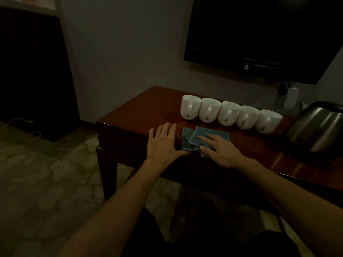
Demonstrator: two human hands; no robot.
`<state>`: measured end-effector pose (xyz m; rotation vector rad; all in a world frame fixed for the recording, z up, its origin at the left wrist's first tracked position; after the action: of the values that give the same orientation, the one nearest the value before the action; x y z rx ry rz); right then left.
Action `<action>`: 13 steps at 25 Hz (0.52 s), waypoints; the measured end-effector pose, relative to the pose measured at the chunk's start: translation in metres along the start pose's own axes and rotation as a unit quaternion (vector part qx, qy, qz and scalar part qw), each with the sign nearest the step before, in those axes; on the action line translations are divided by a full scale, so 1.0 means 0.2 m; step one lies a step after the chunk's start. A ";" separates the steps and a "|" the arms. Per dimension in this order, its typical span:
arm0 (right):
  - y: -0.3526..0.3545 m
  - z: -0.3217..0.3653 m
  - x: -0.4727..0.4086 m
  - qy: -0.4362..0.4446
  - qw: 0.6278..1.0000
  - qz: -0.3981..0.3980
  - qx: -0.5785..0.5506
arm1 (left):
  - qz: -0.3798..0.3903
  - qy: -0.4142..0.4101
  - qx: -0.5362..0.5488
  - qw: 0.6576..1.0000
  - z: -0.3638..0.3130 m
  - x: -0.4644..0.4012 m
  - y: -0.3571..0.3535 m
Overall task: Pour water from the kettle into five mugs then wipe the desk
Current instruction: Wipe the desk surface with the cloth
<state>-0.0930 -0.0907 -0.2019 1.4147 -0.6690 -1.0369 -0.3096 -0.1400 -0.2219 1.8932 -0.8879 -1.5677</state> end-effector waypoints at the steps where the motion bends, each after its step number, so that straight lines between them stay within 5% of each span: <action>1: 0.00 0.04 -0.02 0.008 1.000 -0.001 -0.004 | -0.001 0.000 -0.002 1.000 0.03 -0.01 0.01; 13: -0.07 0.30 -0.21 0.058 0.998 0.008 -0.020 | 0.033 0.066 -0.035 0.997 0.52 -0.05 0.07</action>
<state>-0.1668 -0.0791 -0.2003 1.4223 -0.5709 -0.9432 -0.4147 -0.1408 -0.2252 1.8734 -0.8189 -1.3992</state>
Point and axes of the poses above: each hand's wrist, its own x-axis away from the middle knuckle, its own y-axis out of the back of the hand, z = x × y, the point moved 2 cm from there along -x, towards the middle knuckle, and after that the axes turned 12 degrees about -z, right-handed, at the moved point
